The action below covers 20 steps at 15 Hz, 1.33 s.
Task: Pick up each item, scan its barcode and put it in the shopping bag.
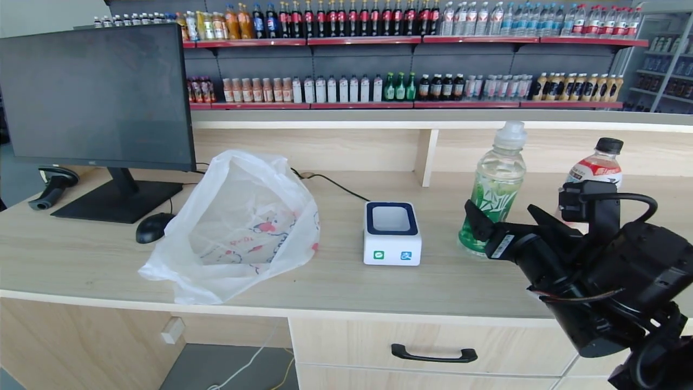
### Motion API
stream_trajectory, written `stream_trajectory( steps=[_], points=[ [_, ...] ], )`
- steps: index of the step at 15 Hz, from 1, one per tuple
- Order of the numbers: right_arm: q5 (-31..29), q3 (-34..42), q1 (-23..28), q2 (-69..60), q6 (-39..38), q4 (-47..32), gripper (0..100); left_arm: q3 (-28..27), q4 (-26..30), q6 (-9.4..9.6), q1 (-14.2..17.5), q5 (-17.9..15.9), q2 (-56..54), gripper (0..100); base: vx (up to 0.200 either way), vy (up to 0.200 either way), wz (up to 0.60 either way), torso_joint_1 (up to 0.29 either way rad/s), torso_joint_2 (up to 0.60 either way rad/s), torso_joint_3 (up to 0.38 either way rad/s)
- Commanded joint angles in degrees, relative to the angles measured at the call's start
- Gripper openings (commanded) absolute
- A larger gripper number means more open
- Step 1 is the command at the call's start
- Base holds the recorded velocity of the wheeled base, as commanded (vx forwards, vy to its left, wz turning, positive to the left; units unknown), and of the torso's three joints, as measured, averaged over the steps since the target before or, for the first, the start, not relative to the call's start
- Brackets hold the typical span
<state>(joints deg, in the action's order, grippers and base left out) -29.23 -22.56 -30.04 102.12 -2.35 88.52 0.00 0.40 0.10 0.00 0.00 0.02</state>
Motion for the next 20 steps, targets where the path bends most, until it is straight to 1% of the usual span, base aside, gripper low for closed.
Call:
stream_trajectory(
  steps=[1, 4, 9, 12, 15, 18, 20],
  points=[
    [-0.03, -3.36, 2.00, 2.56, 1.74, 0.43, 100, 0.00, 0.04, 0.08, 0.00, 0.00, -0.02, 100, 0.000, 0.000, 0.00, 0.000, 0.00, 0.000],
    [-0.03, -1.87, 1.91, 2.82, 2.00, 0.78, 100, 0.00, 0.04, 0.17, 0.00, 0.00, -0.02, 100, 0.000, 0.000, 0.00, 0.000, 0.00, 0.000],
    [0.14, -3.01, 2.00, 4.14, 2.09, 0.87, 100, 0.00, -0.05, 0.08, 0.00, 0.00, -0.02, 100, 0.000, 0.000, 0.00, 0.000, 0.00, 0.000],
    [2.78, -4.24, 2.35, 5.72, 2.26, 0.87, 100, 0.00, -0.14, -0.01, 0.00, 0.00, -0.02, 100, 0.000, 0.000, 0.00, 0.000, 0.00, 0.000],
    [4.62, -5.30, 4.11, 7.13, 1.91, 0.96, 100, 0.00, -0.14, -0.01, 0.00, 0.00, -0.02, 100, 0.000, 0.000, 0.00, 0.000, 0.00, 0.000],
    [5.24, -5.56, 5.60, 7.30, 1.39, 0.96, 100, 0.00, -0.14, -0.01, 0.00, 0.00, -0.02, 100, 0.000, 0.000, 0.00, 0.000, 0.00, 0.000],
    [7.44, -5.82, 7.54, 7.92, 1.74, 1.48, 100, 0.00, -0.31, 0.08, 0.00, 0.00, -0.02, 100, 0.000, 0.000, 0.00, 0.000, 0.00, 0.000]
  ],
)
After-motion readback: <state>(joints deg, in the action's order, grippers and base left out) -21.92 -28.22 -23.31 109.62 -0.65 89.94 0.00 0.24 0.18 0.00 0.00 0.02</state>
